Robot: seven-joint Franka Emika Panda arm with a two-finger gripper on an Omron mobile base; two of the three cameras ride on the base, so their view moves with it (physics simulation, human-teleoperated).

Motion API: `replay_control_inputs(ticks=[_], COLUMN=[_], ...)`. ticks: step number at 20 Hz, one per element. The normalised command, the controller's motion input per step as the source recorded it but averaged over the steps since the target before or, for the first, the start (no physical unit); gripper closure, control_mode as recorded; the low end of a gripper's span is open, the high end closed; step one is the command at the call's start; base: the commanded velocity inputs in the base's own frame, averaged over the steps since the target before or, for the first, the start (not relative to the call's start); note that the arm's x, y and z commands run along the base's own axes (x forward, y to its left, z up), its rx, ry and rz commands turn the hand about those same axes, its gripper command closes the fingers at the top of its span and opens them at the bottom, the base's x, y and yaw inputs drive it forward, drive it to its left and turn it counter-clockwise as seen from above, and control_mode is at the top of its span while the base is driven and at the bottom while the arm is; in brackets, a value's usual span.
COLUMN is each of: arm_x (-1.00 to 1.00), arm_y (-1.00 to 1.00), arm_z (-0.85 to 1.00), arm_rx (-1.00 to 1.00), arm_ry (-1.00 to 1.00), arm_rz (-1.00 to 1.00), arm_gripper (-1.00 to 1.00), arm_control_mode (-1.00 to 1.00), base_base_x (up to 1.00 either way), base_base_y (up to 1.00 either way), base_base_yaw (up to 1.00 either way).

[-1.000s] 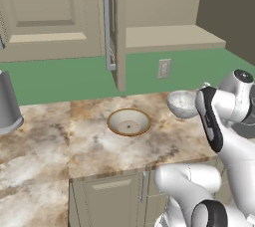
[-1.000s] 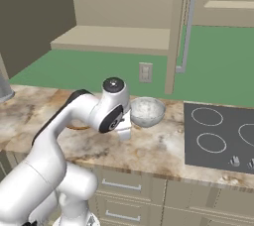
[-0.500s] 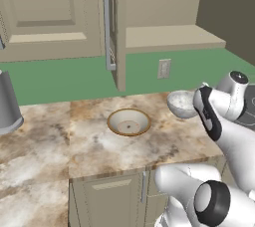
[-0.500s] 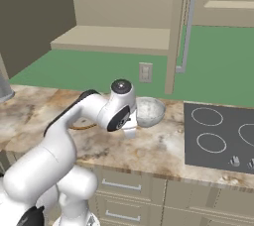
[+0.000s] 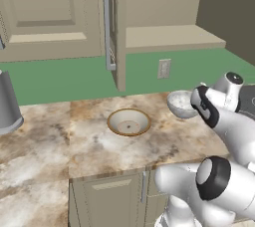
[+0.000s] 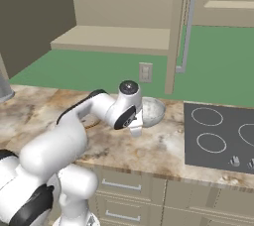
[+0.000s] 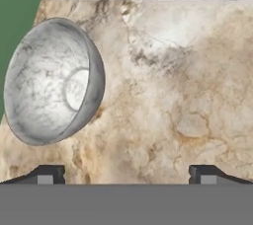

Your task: Open the cabinet. Pick the bowls from the counter and place them in the cabinet. Then close the cabinet.

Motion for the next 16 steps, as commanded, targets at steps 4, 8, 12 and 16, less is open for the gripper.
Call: replay_control_inputs(ticks=[4,8,12,16], arm_x=[0.35,0.34,0.33,0.31], arm_y=[-0.09,-0.11,-0.09,-0.1], arm_z=[-0.2,-0.22,-0.25,-0.25], arm_rx=[0.0,0.0,0.0,0.0], arm_ry=[0.0,0.0,0.0,0.0], arm_rz=[0.0,0.0,0.0,0.0], arm_gripper=[-1.0,-1.0,-1.0,-1.0], arm_control_mode=[-1.0,-1.0,-1.0,-1.0], base_base_x=[0.0,0.0,0.0,0.0], base_base_y=[0.0,0.0,0.0,0.0], base_base_yaw=[0.0,0.0,0.0,0.0])
